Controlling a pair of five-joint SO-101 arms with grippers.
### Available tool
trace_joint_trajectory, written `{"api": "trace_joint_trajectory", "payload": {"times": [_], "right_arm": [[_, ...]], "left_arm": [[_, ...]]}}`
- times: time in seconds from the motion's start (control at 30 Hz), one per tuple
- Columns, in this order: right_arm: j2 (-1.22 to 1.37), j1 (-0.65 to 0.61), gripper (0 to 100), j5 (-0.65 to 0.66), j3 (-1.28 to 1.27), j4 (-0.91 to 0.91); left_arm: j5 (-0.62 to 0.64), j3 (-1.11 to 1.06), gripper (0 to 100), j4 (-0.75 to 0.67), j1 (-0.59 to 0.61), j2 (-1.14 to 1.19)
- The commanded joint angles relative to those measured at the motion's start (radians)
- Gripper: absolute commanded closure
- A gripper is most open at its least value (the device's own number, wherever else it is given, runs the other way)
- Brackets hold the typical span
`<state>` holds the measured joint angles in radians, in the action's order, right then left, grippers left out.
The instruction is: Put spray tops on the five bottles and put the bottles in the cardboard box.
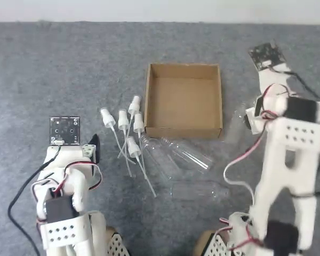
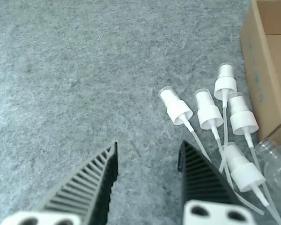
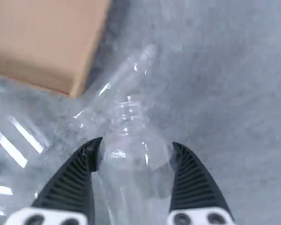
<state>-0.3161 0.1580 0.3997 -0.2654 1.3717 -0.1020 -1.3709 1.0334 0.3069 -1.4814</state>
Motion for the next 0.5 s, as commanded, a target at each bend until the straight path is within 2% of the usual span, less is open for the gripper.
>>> {"api": "trace_joint_trajectory", "payload": {"times": [0.0, 0.07, 0.13, 0.27, 0.33, 0.47], "right_arm": [[0.091, 0.085, 99.2, -0.161, -0.066, -0.211], [0.147, 0.122, 99.1, -0.230, -0.071, -0.263], [0.188, 0.137, 94.6, -0.264, -0.068, -0.272], [0.248, 0.133, 71.2, -0.319, -0.072, -0.275], [0.266, 0.133, 63.2, -0.330, -0.069, -0.274], [0.263, 0.136, 64.1, -0.327, -0.068, -0.268]], "left_arm": [[-0.052, 0.004, 80, -0.017, -0.002, -0.014], [-0.066, -0.002, 80, 0.009, 0.005, -0.014], [-0.068, -0.002, 80, 0.026, 0.005, -0.015], [-0.068, -0.001, 80, 0.026, 0.005, -0.015], [-0.069, -0.004, 80, 0.028, 0.005, -0.015], [-0.071, -0.004, 80, 0.026, 0.005, -0.018]]}}
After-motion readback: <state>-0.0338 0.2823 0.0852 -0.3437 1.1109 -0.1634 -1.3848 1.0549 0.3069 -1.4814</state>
